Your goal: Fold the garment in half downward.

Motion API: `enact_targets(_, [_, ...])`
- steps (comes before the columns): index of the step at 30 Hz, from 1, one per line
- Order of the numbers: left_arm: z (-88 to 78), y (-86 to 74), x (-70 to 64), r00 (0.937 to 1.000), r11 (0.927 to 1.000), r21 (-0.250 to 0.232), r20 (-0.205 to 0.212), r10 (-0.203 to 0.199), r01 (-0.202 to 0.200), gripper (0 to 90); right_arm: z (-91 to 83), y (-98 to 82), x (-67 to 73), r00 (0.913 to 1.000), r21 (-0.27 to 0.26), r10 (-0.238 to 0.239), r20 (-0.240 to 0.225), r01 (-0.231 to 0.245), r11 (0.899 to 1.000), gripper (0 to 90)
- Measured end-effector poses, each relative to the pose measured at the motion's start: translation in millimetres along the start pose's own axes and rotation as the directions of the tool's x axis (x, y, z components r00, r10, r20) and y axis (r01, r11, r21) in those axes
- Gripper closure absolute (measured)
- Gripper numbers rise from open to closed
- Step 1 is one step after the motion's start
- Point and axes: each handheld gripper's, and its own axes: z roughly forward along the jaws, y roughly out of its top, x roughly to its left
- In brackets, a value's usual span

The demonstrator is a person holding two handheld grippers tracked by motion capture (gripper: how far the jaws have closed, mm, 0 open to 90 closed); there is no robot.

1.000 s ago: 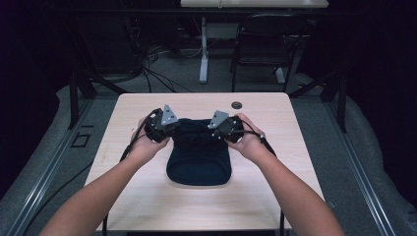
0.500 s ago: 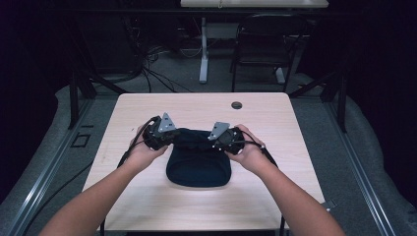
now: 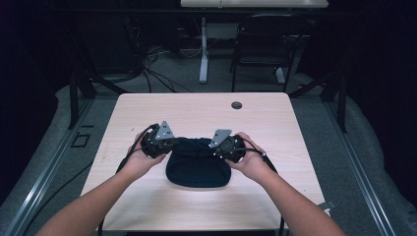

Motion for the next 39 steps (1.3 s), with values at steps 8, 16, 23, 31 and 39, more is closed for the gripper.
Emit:
enact_targets(8, [0.8, -8.5, -8.8, 0.9996, 1.0, 0.006, 0.027, 0.004, -0.004, 84.6, 1.9, -7.5, 8.7, 0.9991, -0.007, 0.026, -0.033, -0.026, 1.0, 86.5])
enact_targets(16, [4.5, -18.9, -17.1, 0.9989, 0.9998, 0.018, 0.047, -0.003, 0.002, 84.5, 4.5, -14.6, 20.6, 0.9989, 0.016, -0.001, -0.046, 0.002, 1.0, 86.6])
enact_targets(23, [4.6, -24.5, -20.6, 0.9984, 0.9998, 0.017, 0.056, -0.01, 0.009, 84.5, 4.0, -16.6, 27.9, 0.9986, 0.005, 0.011, -0.053, -0.011, 1.0, 86.6])
enact_targets(31, [6.6, -34.7, -27.3, 0.9972, 0.9992, 0.038, 0.075, -0.01, 0.007, 84.5, 5.9, -18.8, 38.7, 0.9966, 0.019, 0.022, -0.079, -0.021, 1.0, 86.6])
enact_targets(39, [11.7, -43.5, -37.8, 0.9948, 0.9982, 0.06, 0.102, -0.009, 0.003, 84.4, 15.7, -29.6, 49.6, 0.995, 0.016, 0.034, -0.094, -0.033, 0.999, 86.6])
